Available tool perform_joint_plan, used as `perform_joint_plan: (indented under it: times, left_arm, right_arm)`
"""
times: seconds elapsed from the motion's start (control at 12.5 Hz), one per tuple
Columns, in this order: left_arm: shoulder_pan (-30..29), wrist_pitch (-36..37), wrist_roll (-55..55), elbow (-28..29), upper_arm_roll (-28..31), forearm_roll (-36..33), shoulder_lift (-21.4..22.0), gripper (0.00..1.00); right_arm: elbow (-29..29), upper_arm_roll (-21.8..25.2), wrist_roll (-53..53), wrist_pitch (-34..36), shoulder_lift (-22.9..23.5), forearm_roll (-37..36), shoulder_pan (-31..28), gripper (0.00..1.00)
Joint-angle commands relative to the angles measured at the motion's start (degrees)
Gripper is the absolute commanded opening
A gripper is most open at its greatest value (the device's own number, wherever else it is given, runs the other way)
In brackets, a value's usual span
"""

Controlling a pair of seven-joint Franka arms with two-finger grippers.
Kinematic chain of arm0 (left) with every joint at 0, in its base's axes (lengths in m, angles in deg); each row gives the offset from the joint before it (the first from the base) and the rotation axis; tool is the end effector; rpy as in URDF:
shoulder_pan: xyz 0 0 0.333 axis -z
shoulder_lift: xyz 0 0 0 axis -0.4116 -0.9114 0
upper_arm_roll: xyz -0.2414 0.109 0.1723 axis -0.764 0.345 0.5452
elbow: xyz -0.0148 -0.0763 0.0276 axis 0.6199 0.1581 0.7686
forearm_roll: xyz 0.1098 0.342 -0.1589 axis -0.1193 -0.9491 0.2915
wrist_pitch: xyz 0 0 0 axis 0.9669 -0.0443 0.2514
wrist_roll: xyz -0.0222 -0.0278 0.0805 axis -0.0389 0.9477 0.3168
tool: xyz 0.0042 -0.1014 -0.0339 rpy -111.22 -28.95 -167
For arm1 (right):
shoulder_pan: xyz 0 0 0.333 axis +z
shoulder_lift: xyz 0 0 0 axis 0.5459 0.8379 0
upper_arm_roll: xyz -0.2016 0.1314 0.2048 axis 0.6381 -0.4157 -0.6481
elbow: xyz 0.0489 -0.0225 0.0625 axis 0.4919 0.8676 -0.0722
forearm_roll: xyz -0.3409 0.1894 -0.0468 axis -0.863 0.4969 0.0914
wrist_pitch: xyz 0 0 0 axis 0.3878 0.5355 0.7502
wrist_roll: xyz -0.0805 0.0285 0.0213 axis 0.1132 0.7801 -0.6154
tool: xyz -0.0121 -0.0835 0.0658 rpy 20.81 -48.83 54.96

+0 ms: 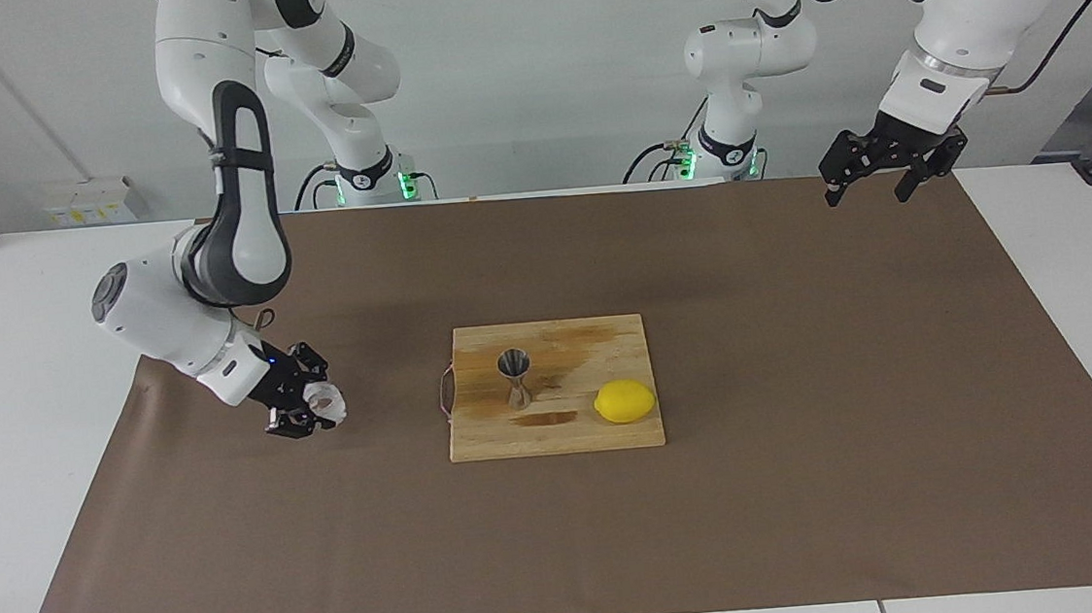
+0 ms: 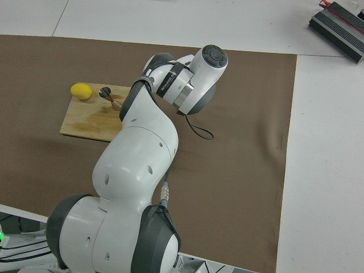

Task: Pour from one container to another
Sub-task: 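Lift the white cup with the right gripper toward the steel cup, then tilt the white cup over the steel cup with the right gripper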

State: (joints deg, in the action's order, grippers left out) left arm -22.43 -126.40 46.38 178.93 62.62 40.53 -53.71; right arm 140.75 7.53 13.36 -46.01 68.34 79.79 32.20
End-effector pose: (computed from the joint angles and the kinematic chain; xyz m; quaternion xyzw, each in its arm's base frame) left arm 0.5328 -0.0588 0.6274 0.9994 -0.0287 -0.0044 0.0179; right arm 0.6310 -0.0119 0.3520 -0.7242 -0.6635 -0.1410 0.1244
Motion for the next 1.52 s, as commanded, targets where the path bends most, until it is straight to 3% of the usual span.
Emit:
perform_joint_plan:
  times: [0.0, 0.32, 0.64, 1.44]
  left_arm:
    - [0.6, 1.6, -4.9, -1.5, 0.9, -1.3, -0.3, 1.0]
    - [-0.5, 2.0, -5.0, -2.0, 0.7, -1.4, -0.3, 1.0]
    - [-1.1, 0.8, -4.9, -0.3, 0.4, -1.3, 0.5, 1.0]
    - [-1.1, 1.5, -4.7, -0.3, 0.4, -1.2, 0.6, 1.0]
  right_arm:
    - [-1.6, -0.1, -12.4, -0.1, -2.1, -5.7, 4.6, 0.3]
    - [-5.0, 0.0, -23.6, 0.9, -2.3, -6.4, 10.3, 0.3]
    - [-7.0, -0.1, -37.0, 0.3, -2.3, -17.2, 18.1, 0.3]
    - [-4.7, -0.2, -42.2, -3.4, -2.0, -28.1, 24.3, 0.3]
